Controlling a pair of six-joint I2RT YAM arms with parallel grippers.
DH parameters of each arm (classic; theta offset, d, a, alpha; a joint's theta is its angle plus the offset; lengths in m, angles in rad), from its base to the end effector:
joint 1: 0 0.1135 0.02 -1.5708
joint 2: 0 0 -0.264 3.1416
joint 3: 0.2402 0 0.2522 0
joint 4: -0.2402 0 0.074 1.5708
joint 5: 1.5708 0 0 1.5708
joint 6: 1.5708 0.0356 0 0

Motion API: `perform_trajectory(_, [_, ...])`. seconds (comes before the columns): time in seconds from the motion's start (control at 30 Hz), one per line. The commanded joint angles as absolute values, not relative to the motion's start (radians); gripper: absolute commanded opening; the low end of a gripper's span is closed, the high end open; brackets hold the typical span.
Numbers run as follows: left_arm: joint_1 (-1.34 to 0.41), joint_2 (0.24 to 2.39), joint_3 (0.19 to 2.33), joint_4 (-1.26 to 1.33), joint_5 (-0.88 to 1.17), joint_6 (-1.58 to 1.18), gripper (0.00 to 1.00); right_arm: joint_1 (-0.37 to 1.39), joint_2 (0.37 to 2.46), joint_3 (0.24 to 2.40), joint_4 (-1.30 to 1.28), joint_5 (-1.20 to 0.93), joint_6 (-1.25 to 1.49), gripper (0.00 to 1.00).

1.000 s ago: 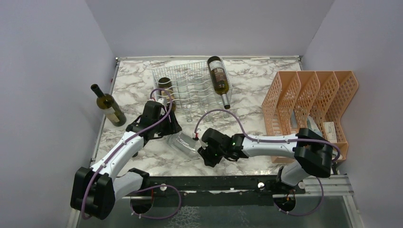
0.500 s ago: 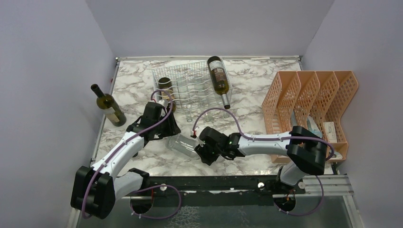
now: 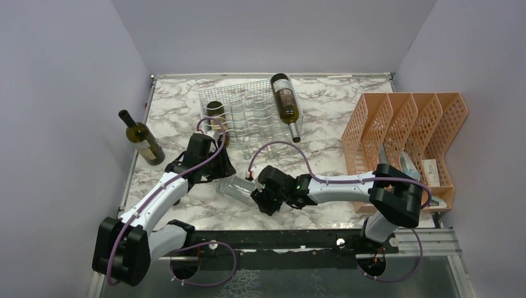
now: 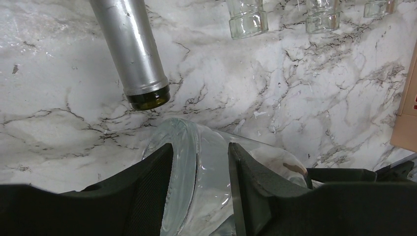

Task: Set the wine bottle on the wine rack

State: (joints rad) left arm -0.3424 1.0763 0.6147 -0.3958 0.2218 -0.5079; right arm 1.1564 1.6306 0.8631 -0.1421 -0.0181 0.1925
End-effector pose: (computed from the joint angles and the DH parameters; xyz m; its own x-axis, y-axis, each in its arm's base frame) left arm 0.1970 -0.0785 0.2083 -0.8476 -0.2015 -0.4909 0.0583 0.8841 -0.4636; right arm 0.1287 0.2941 0.1636 -0.4879 -0.6340 -0.6000 -0.8419 0.5234 0.1315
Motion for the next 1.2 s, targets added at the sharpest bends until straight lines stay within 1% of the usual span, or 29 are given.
perform_trajectory(0.0, [-0.344,1.078,0.604,-0.412,0.252,-0.508,0.49,1.153,1.66,0.863,-0.028,-0.005,0.17,0.52])
perform_trajectory(0.2, [-0.345,1.078,0.602,-0.411,0.257,-0.512,0.46,1.154,1.682,0.84,0.031,0.011,0.171,0.5])
perform_trajectory(0.27, [-0.345,1.077,0.601,-0.412,0.259,-0.514,0.45,1.154,1.686,0.831,0.038,0.021,0.171,0.47])
perform_trajectory(0.3, [-0.345,1.077,0.6,-0.411,0.259,-0.514,0.45,1.154,1.686,0.829,0.039,0.025,0.17,0.44])
perform_trajectory(0.33, [-0.346,1.076,0.6,-0.411,0.26,-0.514,0.45,1.154,1.684,0.826,0.042,0.03,0.169,0.39])
perform_trajectory(0.47, [-0.345,1.068,0.604,-0.411,0.264,-0.517,0.45,1.154,1.657,0.809,0.049,0.026,0.16,0.08])
perform_trajectory(0.5, [-0.345,1.063,0.604,-0.411,0.264,-0.519,0.46,1.154,1.648,0.809,0.045,0.007,0.152,0.02])
perform_trajectory(0.7, [-0.344,1.03,0.609,-0.411,0.239,-0.524,0.54,1.155,1.578,0.832,0.001,-0.054,0.138,0.01])
perform_trajectory(0.93, [-0.345,0.96,0.632,-0.443,0.164,-0.528,0.68,1.154,1.468,0.829,-0.038,-0.076,0.146,0.01])
perform_trajectory(1.07, [-0.345,0.917,0.66,-0.475,0.107,-0.514,0.73,1.154,1.402,0.811,-0.049,-0.087,0.146,0.01])
perform_trajectory(1.17, [-0.345,0.88,0.684,-0.494,0.057,-0.505,0.74,1.154,1.352,0.797,-0.058,-0.097,0.14,0.01])
